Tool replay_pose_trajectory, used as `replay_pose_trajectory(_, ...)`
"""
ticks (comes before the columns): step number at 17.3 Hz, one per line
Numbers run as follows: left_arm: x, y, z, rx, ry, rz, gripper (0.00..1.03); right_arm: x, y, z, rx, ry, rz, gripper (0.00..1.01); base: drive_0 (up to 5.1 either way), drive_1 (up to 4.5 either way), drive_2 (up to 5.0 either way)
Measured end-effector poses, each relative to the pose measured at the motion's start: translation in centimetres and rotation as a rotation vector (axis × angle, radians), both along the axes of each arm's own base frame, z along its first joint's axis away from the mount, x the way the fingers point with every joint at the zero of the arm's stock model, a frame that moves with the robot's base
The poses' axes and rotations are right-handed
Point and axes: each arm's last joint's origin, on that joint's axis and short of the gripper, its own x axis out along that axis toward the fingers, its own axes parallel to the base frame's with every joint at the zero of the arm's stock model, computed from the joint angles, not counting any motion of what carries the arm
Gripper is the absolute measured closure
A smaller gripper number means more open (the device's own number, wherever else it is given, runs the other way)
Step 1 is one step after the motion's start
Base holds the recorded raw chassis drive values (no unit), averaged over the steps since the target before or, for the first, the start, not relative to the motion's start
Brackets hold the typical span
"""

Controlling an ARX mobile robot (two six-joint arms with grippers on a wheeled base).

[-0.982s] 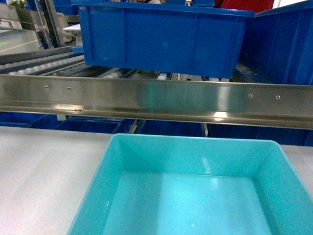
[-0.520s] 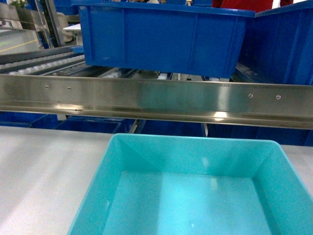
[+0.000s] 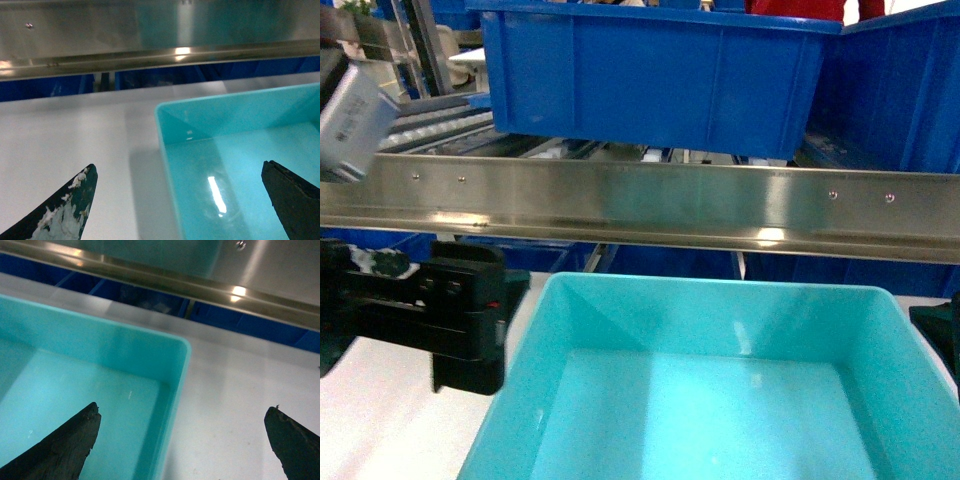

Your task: Organize blue bins on left shelf correctly

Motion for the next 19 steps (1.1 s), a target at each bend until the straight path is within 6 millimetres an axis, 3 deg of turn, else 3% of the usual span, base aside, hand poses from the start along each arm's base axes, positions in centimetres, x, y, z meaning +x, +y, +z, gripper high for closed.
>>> replay_pose_trajectory(5, 0.9, -2.2, -2.8, 0.022, 0.158, 0.013, 0.05, 1.1, -0.4, -1.9, -0.004, 0.111, 0.013, 0.03, 0.0, 0.00, 0.0)
replay_pose_trajectory(9, 1.1, -3.4, -3.4, 0.061, 0.207, 0.055, 0.05, 1.4, -1.1, -3.2, -0.015, 0.155, 0.023, 0.03, 0.0, 0.00, 0.0)
replay_pose_trajectory(13, 0.6, -3.8, -5.4, 0.162, 0.266, 0.138, 0.05, 0.6, -1.7, -5.0, -0.031, 0.205, 0.028, 0.03, 0.0, 0.00, 0.0)
replay_pose_trajectory(19, 0.3, -3.4, -7.7, 0.162, 0.324, 0.201, 0.05, 0.5, -1.7, -5.9, -0.040, 0.218, 0.040, 0.03, 0.0, 0.00, 0.0)
